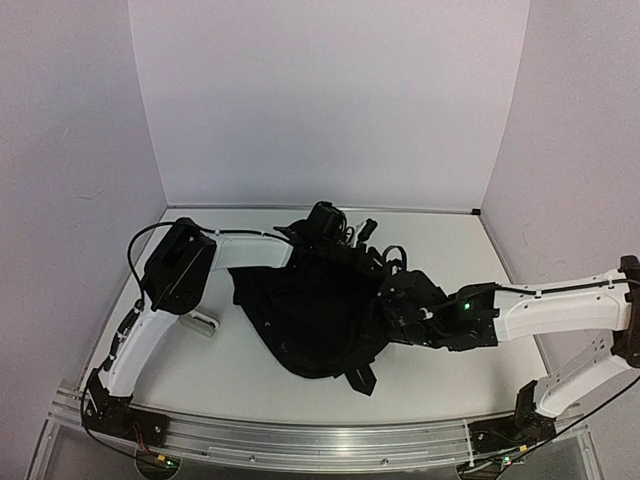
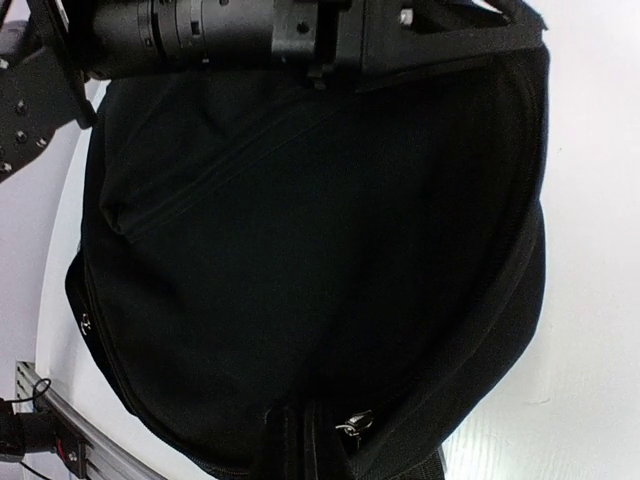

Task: Pack the student bag
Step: Zip the student bag at the center of the board.

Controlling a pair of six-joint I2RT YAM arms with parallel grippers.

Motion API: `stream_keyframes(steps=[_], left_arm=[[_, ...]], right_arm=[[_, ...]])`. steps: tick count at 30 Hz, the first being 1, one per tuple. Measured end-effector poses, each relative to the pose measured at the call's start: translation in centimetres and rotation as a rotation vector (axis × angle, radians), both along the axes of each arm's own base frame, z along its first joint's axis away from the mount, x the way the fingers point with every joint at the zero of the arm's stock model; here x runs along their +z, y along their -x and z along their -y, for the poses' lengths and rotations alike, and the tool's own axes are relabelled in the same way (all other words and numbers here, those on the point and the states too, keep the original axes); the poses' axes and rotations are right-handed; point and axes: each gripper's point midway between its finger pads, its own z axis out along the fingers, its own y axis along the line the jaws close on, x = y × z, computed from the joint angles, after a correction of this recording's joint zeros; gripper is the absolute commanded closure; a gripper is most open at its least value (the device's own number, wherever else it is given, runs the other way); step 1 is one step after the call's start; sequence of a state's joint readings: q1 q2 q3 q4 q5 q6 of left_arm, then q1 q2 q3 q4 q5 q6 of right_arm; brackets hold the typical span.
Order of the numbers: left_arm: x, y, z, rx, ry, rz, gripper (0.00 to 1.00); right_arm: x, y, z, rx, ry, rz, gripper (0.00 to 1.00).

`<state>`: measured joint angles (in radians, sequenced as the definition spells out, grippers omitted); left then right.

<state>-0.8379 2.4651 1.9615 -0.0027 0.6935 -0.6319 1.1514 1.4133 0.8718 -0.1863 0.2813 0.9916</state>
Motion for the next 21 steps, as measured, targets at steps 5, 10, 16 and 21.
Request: stream_keyframes(steps=[5,10,16,21], left_arm=[[0.5,0.1,-0.5,-0.042,0.016,0.054,0.36],[0.9,1.8,-4.0,-0.034,-0.042,0.078,0.32],[4.3,4.5,-9.3,0.03,-0.077,0.126,0.3],[6.4,6.1,-11.0,0.049,-0.063,0.157,0.3]], right_arm=[[1.3,-0.4,0.7,-0.037,-0.008,0.027,1.0],[1.3,-0.5,0.9,-0.067,-0.01,0.025,0.94],[1.4,-0.8,1.2,-0.105,-0.023,0.025,0.78],[2.7,-1.8,2.3,-0.139,-0.039,0.053,0.6]])
